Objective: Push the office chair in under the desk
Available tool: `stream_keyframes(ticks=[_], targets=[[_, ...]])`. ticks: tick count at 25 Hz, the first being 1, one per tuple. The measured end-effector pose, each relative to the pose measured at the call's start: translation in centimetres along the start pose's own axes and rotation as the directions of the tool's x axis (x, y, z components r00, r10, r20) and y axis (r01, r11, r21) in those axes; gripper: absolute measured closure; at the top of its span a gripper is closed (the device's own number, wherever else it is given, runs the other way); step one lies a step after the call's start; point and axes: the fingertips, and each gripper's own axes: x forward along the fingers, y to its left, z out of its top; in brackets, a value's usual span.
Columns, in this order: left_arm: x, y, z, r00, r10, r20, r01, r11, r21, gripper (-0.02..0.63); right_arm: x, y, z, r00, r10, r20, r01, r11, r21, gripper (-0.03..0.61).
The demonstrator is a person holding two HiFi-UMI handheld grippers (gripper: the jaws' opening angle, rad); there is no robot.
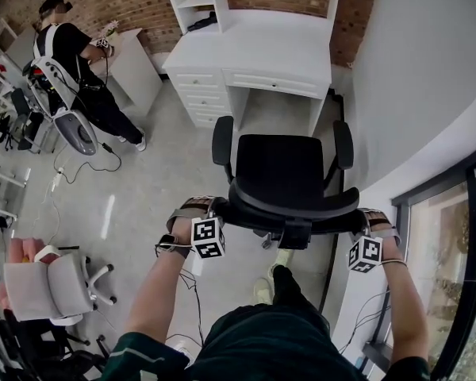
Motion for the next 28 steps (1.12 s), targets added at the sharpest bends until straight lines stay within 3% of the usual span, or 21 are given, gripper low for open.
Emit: stream_keyframes(ticks=[14, 28], targets=[[3.3, 5.1, 0.5, 0.999, -0.021, -0.024, 0.02, 1.0, -0.005, 0.48, 4.5, -5.5, -1.4, 1.0, -0.018, 0.018, 0.018, 1.0, -0.006, 0.485], [6.1, 12.2, -2.2, 0.999, -0.018, -0.039, 0.018, 1.0, -0.006, 0.474, 9.0, -10.6, 0.8, 1.0, -0.019, 0.017, 0.019, 1.0, 0.0, 0.485]])
